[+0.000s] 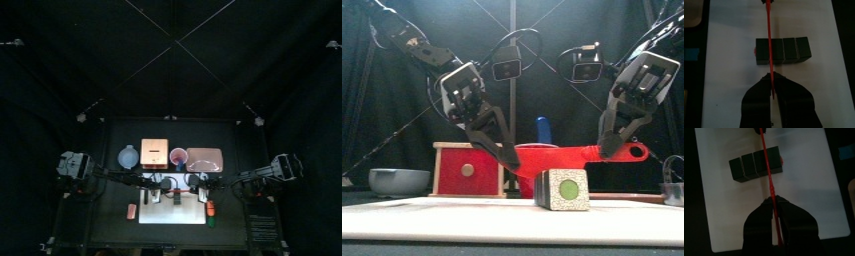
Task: Place sushi on board then cut the sushi with the knife then place the pieces on the plate
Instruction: Cut the sushi into 4 pieces
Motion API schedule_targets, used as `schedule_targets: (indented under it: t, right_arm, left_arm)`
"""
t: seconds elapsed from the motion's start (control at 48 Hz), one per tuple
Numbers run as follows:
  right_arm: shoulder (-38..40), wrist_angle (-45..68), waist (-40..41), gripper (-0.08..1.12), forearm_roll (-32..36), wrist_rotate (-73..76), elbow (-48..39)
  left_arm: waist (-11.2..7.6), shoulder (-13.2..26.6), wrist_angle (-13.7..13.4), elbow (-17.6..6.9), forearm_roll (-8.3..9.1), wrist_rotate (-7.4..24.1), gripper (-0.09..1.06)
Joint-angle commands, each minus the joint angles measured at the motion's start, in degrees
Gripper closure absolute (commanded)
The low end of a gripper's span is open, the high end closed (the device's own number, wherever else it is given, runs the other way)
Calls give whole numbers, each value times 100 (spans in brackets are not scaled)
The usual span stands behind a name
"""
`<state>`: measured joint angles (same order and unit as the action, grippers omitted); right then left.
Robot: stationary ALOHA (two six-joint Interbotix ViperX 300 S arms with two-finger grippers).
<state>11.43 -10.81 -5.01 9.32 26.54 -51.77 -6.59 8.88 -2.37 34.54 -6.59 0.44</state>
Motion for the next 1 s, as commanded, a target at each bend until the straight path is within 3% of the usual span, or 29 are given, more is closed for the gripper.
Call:
schedule_targets:
  t: [0.021, 0.625, 1.0]
  right_arm:
    - [-9, -26, 79, 78, 0, 35, 26]
    - [-448, -237, 264, 78, 18, 0, 88]
    - [-387, -308, 624, 78, 316, -18, 114]
  left_arm:
    - [-53, 26, -18, -105, -9, -9, 55]
    - [35, 290, -18, -88, -9, 18, 55]
    - [343, 255, -18, -105, 343, 26, 55]
